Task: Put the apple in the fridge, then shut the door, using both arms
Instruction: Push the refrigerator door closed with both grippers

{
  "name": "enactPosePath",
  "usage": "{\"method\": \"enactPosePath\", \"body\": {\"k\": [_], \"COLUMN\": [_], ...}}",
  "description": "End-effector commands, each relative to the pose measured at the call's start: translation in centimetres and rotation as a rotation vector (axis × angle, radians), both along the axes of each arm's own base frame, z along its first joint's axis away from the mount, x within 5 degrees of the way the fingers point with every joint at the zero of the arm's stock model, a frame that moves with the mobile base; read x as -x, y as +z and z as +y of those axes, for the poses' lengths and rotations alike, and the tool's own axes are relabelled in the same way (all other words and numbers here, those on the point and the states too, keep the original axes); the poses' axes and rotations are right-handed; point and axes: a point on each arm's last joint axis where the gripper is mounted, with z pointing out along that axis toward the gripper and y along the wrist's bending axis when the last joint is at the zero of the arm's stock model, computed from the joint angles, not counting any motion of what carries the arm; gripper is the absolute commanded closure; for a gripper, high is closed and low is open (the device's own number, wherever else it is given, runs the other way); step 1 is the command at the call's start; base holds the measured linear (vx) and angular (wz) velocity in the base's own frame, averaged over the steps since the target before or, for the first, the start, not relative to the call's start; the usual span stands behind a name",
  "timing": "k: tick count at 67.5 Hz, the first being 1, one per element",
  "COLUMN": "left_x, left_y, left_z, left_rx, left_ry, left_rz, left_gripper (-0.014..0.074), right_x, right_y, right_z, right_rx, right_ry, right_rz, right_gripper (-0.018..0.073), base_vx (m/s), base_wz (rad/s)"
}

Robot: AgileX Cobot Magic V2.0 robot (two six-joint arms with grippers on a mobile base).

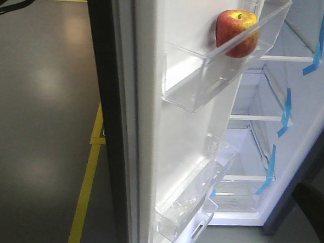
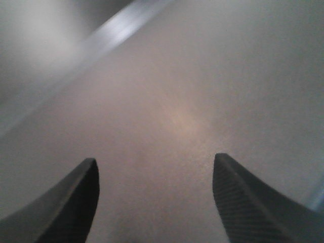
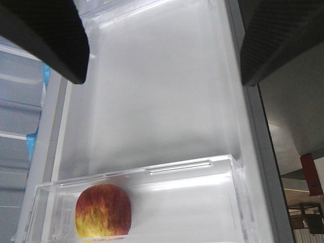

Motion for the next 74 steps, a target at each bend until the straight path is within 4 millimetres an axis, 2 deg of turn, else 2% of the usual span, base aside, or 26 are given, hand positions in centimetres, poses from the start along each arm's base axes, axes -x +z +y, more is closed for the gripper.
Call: {"method": "enactPosePath", "body": {"k": [1,16,23,34,48,57,68,74], "left_x": [3.4,5.9,6.3,6.2,6.0,6.1,6.4,6.5], "left_y": [2.9,2.2,1.8,1.5,1.4,1.2,0.5,-0.1], "left_z": [-2.1,-7.1,-8.3,-8.4,-8.4,-8.5,-8.7,-8.8], "left_rx": [0.04,-0.054,-0.103,-0.143,-0.153,-0.183,-0.282,-0.372], "left_ry": [-0.139,-0.278,-0.29,-0.269,-0.252,-0.254,-0.262,-0.262], "left_rz": [-0.12,-0.129,-0.127,-0.126,-0.119,-0.128,-0.165,-0.193], "left_gripper": [0.0122,0.0123,0.0123,0.0123,0.0123,0.0123,0.0123,0.0123], "right_x": [-0.2,-0.3,-0.3,-0.1,0.9,1.2,0.7,-0.5], "right_y": [1.2,1.4,1.4,1.6,3.4,3.9,4.0,4.3], "right_z": [-0.3,-0.5,-0.5,-0.4,-0.4,-0.5,-1.1,-1.9], "right_rx": [-0.037,-0.044,-0.051,-0.061,-0.072,-0.058,-0.013,0.011], "right_ry": [-0.044,-0.069,-0.068,-0.058,-0.056,-0.065,-0.134,-0.225], "right_rz": [-0.057,-0.073,-0.071,-0.073,-0.13,-0.15,-0.18,-0.211], "right_gripper": [-0.0018,-0.0018,-0.0018,-0.0018,-0.0018,-0.0018,-0.0018,-0.0018], "base_vx": [0.0,0.0,0.0,0.0,0.0,0.0,0.0,0.0], "base_wz": [0.0,0.0,0.0,0.0,0.0,0.0,0.0,0.0]}}
